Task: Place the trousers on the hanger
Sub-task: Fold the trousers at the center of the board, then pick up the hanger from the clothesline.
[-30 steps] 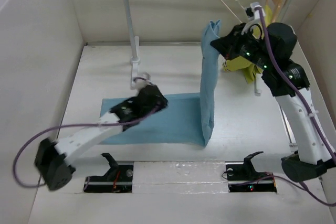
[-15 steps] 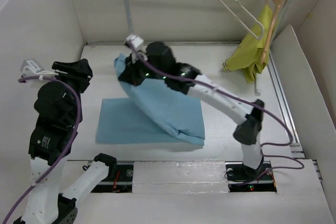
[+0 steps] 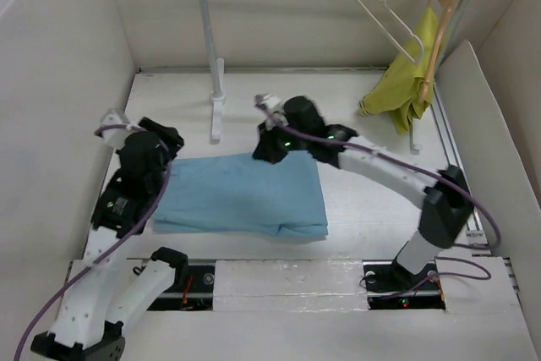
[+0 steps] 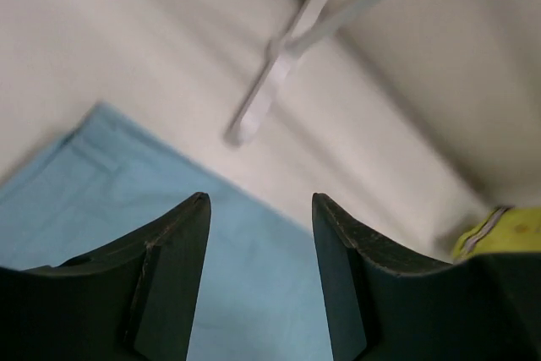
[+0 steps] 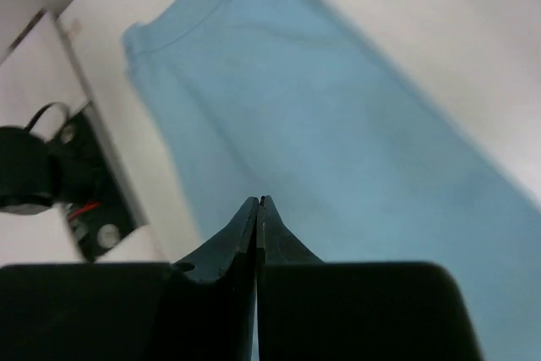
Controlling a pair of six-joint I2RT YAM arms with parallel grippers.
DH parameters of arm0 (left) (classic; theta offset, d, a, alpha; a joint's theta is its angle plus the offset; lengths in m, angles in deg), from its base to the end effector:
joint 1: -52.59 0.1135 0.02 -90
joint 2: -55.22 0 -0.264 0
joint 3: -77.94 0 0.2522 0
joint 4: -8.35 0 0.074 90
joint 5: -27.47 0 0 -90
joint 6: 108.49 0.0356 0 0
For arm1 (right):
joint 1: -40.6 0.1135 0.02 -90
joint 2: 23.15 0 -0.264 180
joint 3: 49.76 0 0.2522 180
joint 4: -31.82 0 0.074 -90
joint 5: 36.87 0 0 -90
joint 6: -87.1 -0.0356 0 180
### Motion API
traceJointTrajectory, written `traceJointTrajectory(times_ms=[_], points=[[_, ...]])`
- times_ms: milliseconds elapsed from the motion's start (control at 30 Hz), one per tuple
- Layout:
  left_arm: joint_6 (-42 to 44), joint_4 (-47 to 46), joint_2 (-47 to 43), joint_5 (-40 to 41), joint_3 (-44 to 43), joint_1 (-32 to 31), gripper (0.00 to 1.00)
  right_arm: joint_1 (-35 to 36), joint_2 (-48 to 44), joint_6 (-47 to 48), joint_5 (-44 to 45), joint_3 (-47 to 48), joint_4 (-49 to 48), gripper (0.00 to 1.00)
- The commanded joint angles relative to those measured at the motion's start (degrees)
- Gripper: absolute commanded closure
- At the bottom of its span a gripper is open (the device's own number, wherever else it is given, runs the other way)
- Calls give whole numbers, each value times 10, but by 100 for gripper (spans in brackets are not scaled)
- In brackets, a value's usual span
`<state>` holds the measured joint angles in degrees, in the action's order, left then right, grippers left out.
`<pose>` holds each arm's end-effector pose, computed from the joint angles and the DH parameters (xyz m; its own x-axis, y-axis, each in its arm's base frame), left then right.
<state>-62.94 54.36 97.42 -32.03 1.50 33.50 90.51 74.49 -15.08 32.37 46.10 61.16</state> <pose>0.1339 -0.0272 0.4114 -0.0061 -0.6364 -0.7714 -0.2690 0.7440 -0.6117 0.2473 0.3134 0.3119 -0.5175 -0.3084 -0.7982 -0.8201 0.4451 0.3597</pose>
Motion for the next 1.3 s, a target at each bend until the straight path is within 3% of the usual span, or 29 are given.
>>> traceJointTrajectory(times_ms=[0,133,300,400,467,500,533,567,633,700,733,767,800,867,967,1133,1267], points=[[-43,-46,35,-116,123,1,52,-74,-106,39,-13,-124,-45,100],[-87,-90,82,-150,235,1,52,-132,-163,77,-5,-198,3,100],[-73,-162,133,-238,303,6,53,-118,-184,115,8,-224,55,100],[-50,-193,150,-273,293,-16,60,-126,-226,159,48,-145,90,100],[-28,-202,155,-264,260,-57,75,-159,-238,211,66,-19,119,100],[-18,-205,160,-258,244,-73,83,-212,-233,225,70,31,154,100],[13,-212,183,-253,226,-93,98,-245,-213,240,64,78,168,100],[27,-210,202,-230,174,-141,100,-281,-199,264,42,169,182,100],[49,-186,283,-182,99,-203,100,-389,-169,283,1,236,192,100],[71,-142,337,-110,-18,-282,100,-441,-112,316,-42,346,225,99],[75,-135,376,-106,-49,-293,100,-479,-89,333,-43,387,246,92],[78,-137,388,-124,-86,-301,100,-496,-49,341,-38,426,265,65],[80,-149,394,-141,-91,-307,100,-507,-34,354,-36,484,290,51],[80,-195,395,-196,-80,-307,89,-536,-11,367,-23,521,306,31],[76,-215,396,-225,-52,-307,83,-577,41,367,-106,571,321,24],[74,-209,404,-236,-34,-307,79,-600,77,367,-135,580,320,24],[69,-213,402,-250,-16,-307,79,-634,112,348,-220,595,301,25]])
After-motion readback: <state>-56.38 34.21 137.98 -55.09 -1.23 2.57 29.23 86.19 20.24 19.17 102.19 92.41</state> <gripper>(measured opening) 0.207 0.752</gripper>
